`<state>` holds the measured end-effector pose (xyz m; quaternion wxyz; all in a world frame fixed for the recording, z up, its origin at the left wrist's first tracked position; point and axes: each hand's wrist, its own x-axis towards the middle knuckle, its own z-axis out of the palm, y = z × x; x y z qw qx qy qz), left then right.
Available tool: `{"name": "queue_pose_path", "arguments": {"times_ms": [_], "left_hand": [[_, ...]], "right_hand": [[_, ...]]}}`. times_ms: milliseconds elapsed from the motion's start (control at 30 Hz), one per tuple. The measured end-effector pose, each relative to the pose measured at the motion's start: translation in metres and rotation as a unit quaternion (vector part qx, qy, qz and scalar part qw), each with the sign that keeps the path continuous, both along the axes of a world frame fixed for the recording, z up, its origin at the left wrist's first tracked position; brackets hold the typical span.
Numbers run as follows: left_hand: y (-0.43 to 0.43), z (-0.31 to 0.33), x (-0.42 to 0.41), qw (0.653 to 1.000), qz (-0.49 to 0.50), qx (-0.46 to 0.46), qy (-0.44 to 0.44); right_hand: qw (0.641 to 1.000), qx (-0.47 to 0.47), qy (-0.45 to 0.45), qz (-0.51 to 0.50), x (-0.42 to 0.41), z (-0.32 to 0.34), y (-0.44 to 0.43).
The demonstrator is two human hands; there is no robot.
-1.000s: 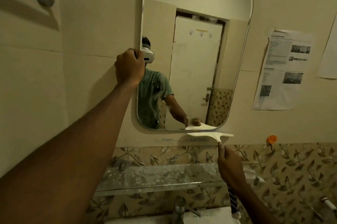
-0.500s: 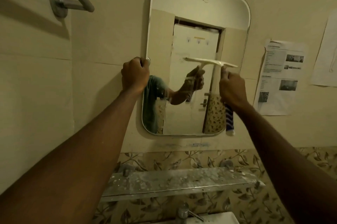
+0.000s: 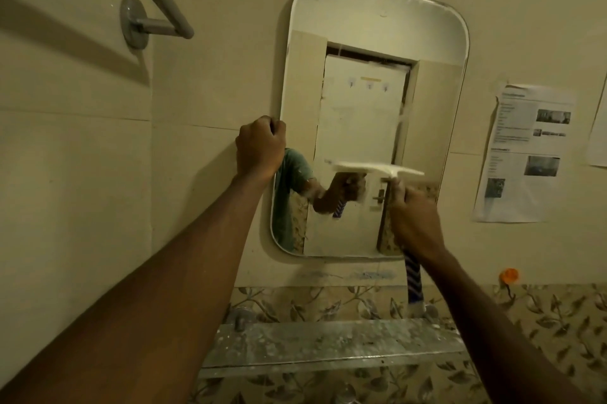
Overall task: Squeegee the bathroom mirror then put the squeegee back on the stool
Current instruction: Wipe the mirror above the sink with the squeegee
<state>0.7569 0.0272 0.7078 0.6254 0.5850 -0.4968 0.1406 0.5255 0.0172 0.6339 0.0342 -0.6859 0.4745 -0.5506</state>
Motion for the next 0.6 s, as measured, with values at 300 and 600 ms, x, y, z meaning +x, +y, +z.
{"name": "queue_pose_path", "arguments": {"times_ms": [300,600], "left_hand": [[0.001,0.0,0.001,1.0,-0.006,-0.001,-0.004],[-0.001,-0.001,0.002,1.0,-0.009,-0.006,-0.005]], "right_hand": [[0.999,-0.047,-0.022,-0.004,0.003,0.029,-0.022],[1.0,0.011,-0.015,-0.015,0.007,-0.062,0.003]]}}
